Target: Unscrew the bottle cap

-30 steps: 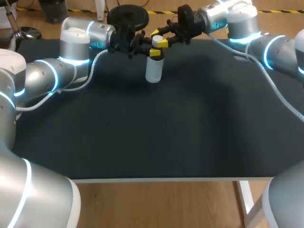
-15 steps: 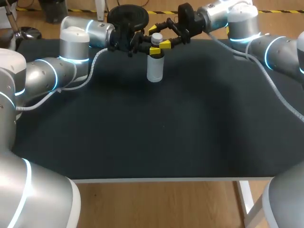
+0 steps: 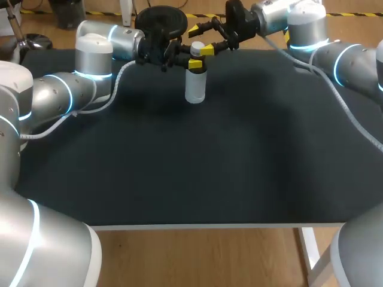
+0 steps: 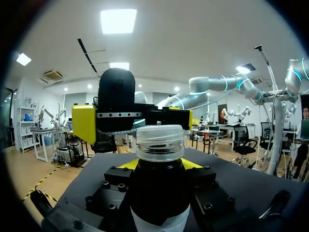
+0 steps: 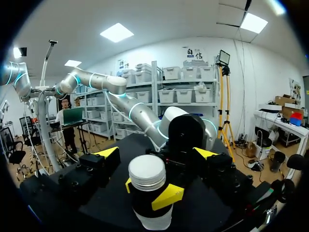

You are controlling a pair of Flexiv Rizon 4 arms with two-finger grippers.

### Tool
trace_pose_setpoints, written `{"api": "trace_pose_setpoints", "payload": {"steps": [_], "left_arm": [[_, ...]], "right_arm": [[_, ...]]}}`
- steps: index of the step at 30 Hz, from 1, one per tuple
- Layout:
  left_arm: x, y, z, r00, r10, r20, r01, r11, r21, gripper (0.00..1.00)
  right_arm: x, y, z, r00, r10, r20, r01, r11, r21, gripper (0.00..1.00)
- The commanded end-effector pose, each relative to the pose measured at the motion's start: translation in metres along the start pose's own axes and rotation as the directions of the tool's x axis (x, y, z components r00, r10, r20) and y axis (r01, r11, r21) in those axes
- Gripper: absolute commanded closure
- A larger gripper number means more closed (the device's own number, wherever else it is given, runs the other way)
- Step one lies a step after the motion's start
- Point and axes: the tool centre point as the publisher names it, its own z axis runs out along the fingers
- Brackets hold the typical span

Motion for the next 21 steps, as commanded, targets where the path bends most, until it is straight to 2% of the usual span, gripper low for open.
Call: {"api": "trace_pose_setpoints", "payload": {"steps": [1, 3, 4, 5, 7, 8, 9, 11, 12, 13, 15, 16, 18, 21], "left_arm": [[-0.008, 0.003, -0.002, 0.991, -0.001, -0.135, 0.002, 1.000, 0.006, 1.00], [-0.008, 0.003, -0.002, 0.991, -0.001, -0.135, 0.002, 1.000, 0.006, 1.00], [-0.008, 0.003, -0.002, 0.991, -0.001, -0.135, 0.002, 1.000, 0.006, 1.00], [-0.008, 0.003, -0.002, 0.991, -0.001, -0.135, 0.002, 1.000, 0.006, 1.00], [-0.008, 0.003, -0.002, 0.991, -0.001, -0.135, 0.002, 1.000, 0.006, 1.00], [-0.008, 0.003, -0.002, 0.991, -0.001, -0.135, 0.002, 1.000, 0.006, 1.00], [-0.008, 0.003, -0.002, 0.991, -0.001, -0.135, 0.002, 1.000, 0.006, 1.00], [-0.008, 0.003, -0.002, 0.991, -0.001, -0.135, 0.002, 1.000, 0.006, 1.00], [-0.008, 0.003, -0.002, 0.991, -0.001, -0.135, 0.002, 1.000, 0.006, 1.00], [-0.008, 0.003, -0.002, 0.991, -0.001, -0.135, 0.002, 1.000, 0.006, 1.00], [-0.008, 0.003, -0.002, 0.991, -0.001, -0.135, 0.002, 1.000, 0.006, 1.00], [-0.008, 0.003, -0.002, 0.991, -0.001, -0.135, 0.002, 1.000, 0.006, 1.00], [-0.008, 0.003, -0.002, 0.991, -0.001, -0.135, 0.002, 1.000, 0.006, 1.00], [-0.008, 0.003, -0.002, 0.991, -0.001, -0.135, 0.002, 1.000, 0.006, 1.00]], "right_arm": [[0.020, 0.006, 0.005, 0.909, 0.022, 0.416, 0.004, 0.998, -0.061, 0.00], [0.023, 0.010, 0.006, 0.888, 0.014, 0.459, 0.023, 0.997, -0.074, 0.00], [0.025, 0.011, 0.006, 0.855, 0.009, 0.518, 0.031, 0.997, -0.069, 0.00], [0.026, 0.012, 0.006, 0.851, 0.012, 0.526, 0.036, 0.996, -0.081, 0.00], [0.029, 0.013, 0.007, 0.801, 0.004, 0.599, 0.036, 0.998, -0.055, 0.00], [0.030, 0.012, 0.009, 0.797, 0.001, 0.604, 0.038, 0.998, -0.053, 0.00], [0.031, 0.012, 0.010, 0.765, 0.017, 0.644, 0.031, 0.997, -0.064, 0.00], [0.033, 0.010, 0.013, 0.744, 0.014, 0.668, 0.025, 0.998, -0.049, 0.00], [0.034, 0.010, 0.014, 0.711, 0.015, 0.703, 0.016, 0.999, -0.037, 0.00], [0.035, 0.009, 0.015, 0.711, 0.014, 0.703, 0.017, 0.999, -0.037, 0.00], [0.036, 0.008, 0.016, 0.674, 0.029, 0.738, 0.013, 0.999, -0.051, 0.00], [0.036, 0.008, 0.017, 0.680, 0.040, 0.732, 0.010, 0.998, -0.065, 0.00], [0.037, 0.006, 0.016, 0.641, 0.047, 0.766, 0.009, 0.998, -0.069, 0.00], [0.036, 0.004, 0.015, 0.621, 0.082, 0.780, -0.017, 0.996, -0.091, 0.00]]}}
